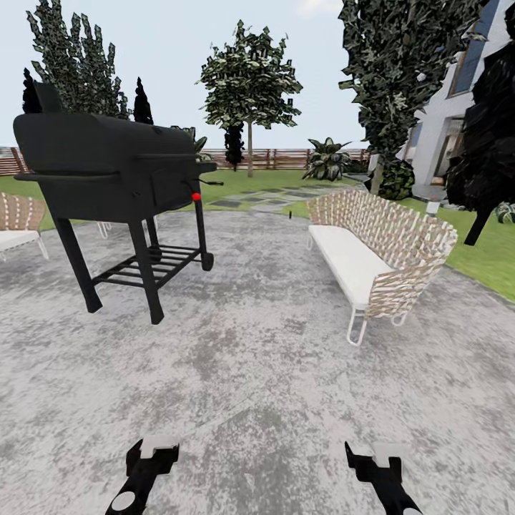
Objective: In the garden, pick up the pesticide atomizer on the floor and spray pesticide onto both trees until each tree trunk is fully covered.
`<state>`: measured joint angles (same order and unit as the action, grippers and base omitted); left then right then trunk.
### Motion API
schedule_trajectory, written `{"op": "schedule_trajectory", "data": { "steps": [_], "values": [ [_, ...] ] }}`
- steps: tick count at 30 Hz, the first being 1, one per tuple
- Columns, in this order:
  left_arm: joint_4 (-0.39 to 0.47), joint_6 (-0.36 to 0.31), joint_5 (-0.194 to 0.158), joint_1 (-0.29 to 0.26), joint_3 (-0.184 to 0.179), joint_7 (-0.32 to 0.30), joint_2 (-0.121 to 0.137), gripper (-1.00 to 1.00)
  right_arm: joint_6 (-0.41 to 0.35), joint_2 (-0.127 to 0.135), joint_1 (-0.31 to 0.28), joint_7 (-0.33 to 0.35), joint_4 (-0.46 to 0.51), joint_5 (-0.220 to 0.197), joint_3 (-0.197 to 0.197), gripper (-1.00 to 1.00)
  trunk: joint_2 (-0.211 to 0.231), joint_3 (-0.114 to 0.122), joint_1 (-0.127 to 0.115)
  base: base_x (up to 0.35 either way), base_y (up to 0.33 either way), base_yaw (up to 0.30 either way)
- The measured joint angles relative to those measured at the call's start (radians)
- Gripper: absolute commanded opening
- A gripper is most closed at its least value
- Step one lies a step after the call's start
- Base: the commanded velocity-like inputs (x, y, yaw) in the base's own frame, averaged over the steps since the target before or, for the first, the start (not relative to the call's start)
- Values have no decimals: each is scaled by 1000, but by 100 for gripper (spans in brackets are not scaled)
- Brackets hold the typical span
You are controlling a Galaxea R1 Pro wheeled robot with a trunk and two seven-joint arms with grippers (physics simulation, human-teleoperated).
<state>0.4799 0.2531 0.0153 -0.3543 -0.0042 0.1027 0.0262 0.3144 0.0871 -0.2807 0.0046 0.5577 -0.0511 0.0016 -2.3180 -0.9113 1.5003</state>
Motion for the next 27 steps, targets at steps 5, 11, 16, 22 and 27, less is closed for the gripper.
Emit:
{"op": "schedule_trajectory", "data": {
  "steps": [5,11,16,22,27],
  "values": [
    [0,0,0,0,0,0,1,100,0,-13,0,0,-1,0,0,100,0,0,0,304,199,0],
    [0,3,1,3,-2,2,-1,100,0,-19,0,1,0,0,-1,100,0,0,0,291,219,0],
    [0,3,2,3,-1,2,-1,100,0,-20,0,1,1,0,-1,100,0,0,0,322,104,0],
    [0,3,0,3,0,2,-3,100,0,-20,0,1,1,0,-1,100,0,0,0,336,19,-117],
    [0,3,0,3,-2,2,-3,100,0,-20,0,1,1,0,-1,100,0,0,0,339,2,-280]
  ]
}}
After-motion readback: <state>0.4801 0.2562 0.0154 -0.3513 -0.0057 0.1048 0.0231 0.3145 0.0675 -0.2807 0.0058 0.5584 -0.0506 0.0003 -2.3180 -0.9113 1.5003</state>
